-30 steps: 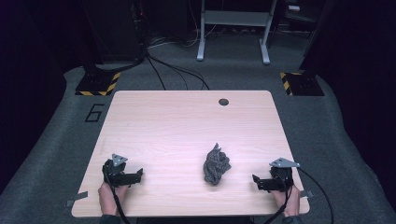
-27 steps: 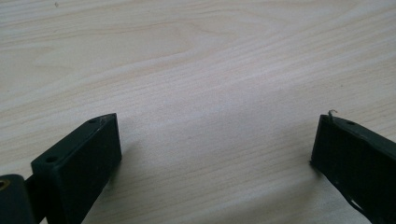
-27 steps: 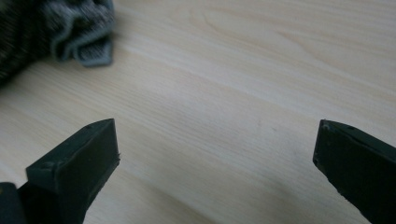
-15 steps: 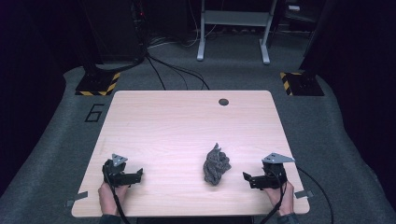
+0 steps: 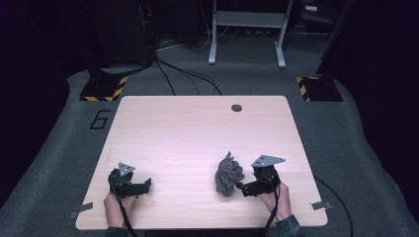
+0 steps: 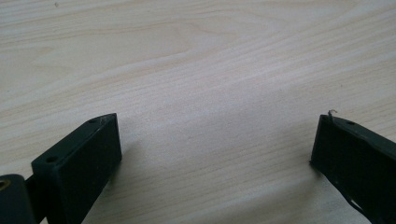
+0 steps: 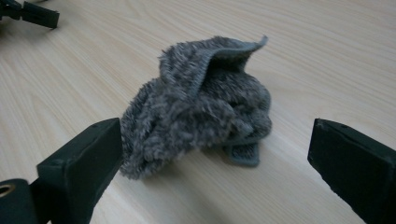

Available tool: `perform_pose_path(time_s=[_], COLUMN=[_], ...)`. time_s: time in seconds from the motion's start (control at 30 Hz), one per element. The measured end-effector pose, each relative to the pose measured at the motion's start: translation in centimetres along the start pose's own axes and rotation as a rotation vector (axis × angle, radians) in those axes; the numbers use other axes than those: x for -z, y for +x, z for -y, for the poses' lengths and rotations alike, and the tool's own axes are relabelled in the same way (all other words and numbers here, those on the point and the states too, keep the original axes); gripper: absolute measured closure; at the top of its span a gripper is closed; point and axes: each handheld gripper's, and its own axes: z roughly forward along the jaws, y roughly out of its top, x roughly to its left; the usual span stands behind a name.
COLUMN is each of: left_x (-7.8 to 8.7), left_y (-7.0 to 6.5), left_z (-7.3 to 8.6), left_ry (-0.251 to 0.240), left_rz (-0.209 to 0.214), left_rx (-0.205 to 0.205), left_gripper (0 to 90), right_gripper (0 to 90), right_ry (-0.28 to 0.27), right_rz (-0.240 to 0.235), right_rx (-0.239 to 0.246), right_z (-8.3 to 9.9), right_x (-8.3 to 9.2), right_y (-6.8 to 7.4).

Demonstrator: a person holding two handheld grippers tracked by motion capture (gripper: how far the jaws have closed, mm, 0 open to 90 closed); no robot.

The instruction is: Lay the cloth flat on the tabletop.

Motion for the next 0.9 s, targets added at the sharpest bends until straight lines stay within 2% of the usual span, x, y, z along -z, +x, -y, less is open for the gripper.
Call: perform_pose_path(time_s=[0.1, 0.13, 0.27, 0.43, 0.47, 0.5, 0.57, 0.63, 0.67, 0.7, 0.73, 0.83, 0.9], left_x=[0.0, 0.0, 0.0, 0.0, 0.0, 0.0, 0.0, 0.0, 0.0, 0.0, 0.0, 0.0, 0.0], left_y=[0.0, 0.0, 0.0, 0.0, 0.0, 0.0, 0.0, 0.0, 0.0, 0.0, 0.0, 0.0, 0.0], left_z=[0.0, 0.0, 0.0, 0.0, 0.0, 0.0, 0.0, 0.0, 0.0, 0.0, 0.0, 0.0, 0.0], left_ry=[0.0, 0.0, 0.0, 0.0, 0.0, 0.0, 0.0, 0.0, 0.0, 0.0, 0.0, 0.0, 0.0], left_rz=[0.0, 0.0, 0.001, 0.001, 0.001, 0.001, 0.001, 0.001, 0.001, 0.001, 0.001, 0.001, 0.001], left_rx=[-0.001, 0.0, 0.0, 0.0, 0.0, 0.0, 0.0, 0.0, 0.0, 0.0, 0.0, 0.0, 0.0], left_gripper=[1.4, 1.4, 1.4, 1.4, 1.4, 1.4, 1.4, 1.5, 1.4, 1.4, 1.4, 1.5, 1.4], right_gripper=[4.5, 5.0, 7.2, 14.6, 17.4, 25.8, 28.2, 39.5, 48.1, 48.1, 56.1, 66.0, 68.2], right_ry=[0.003, 0.017, 0.043, 0.073, 0.086, 0.101, 0.104, 0.114, 0.122, 0.122, 0.132, 0.126, 0.13], right_rz=[-0.011, -0.026, -0.029, -0.027, -0.027, -0.025, -0.026, -0.028, -0.036, -0.036, -0.04, -0.036, -0.032], right_rx=[0.004, -0.001, -0.013, -0.019, -0.018, -0.027, -0.016, -0.023, -0.027, -0.027, -0.027, -0.018, -0.006], right_z=[-0.3, -0.5, -0.7, -0.7, -0.7, -0.6, -0.5, -0.2, 0.1, 0.1, 0.4, 0.6, 0.5], right_x=[-0.6, -1.4, -2.7, -3.9, -4.2, -4.6, -4.7, -5.0, -5.2, -5.2, -5.4, -5.4, -5.3], right_y=[0.4, 0.5, 0.6, 0.5, 0.5, 0.6, 0.6, 0.6, 0.6, 0.6, 0.7, 0.9, 0.9])
